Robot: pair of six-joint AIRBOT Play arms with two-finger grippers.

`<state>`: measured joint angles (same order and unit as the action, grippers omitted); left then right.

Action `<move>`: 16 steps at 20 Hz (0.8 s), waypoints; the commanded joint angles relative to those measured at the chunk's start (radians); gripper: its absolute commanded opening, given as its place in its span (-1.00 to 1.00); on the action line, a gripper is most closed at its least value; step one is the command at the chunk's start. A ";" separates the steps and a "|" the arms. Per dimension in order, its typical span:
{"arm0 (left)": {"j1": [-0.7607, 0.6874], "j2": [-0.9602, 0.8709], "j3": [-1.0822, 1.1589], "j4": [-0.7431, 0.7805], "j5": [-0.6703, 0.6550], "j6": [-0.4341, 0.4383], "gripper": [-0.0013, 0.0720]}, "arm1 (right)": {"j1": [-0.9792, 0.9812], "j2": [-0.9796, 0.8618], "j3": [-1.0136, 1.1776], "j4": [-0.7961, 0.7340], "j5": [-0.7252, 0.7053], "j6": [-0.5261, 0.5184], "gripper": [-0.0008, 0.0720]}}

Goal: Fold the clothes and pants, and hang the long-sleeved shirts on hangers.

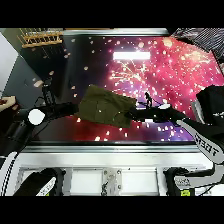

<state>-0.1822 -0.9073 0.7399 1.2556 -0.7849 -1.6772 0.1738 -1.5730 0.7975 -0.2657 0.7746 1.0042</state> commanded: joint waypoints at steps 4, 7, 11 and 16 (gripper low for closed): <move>0.001 0.000 0.000 0.000 0.000 0.001 -0.91 | -0.178 0.168 0.229 -0.444 0.135 0.418 -0.90; 0.001 0.000 0.000 0.000 0.002 0.001 -0.91 | -0.394 0.240 0.484 -0.770 0.390 0.573 -0.90; 0.001 0.000 0.000 0.000 0.003 0.001 -0.91 | -0.681 0.246 0.767 -0.800 0.551 0.575 -0.90; 0.001 0.000 0.000 0.000 0.003 0.001 -0.91 | -0.882 0.245 0.932 -0.796 0.503 0.575 -0.90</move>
<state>-0.1818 -0.9073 0.7399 1.2556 -0.7818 -1.6764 -0.5900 -1.3319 1.6264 -1.0340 1.2778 1.5639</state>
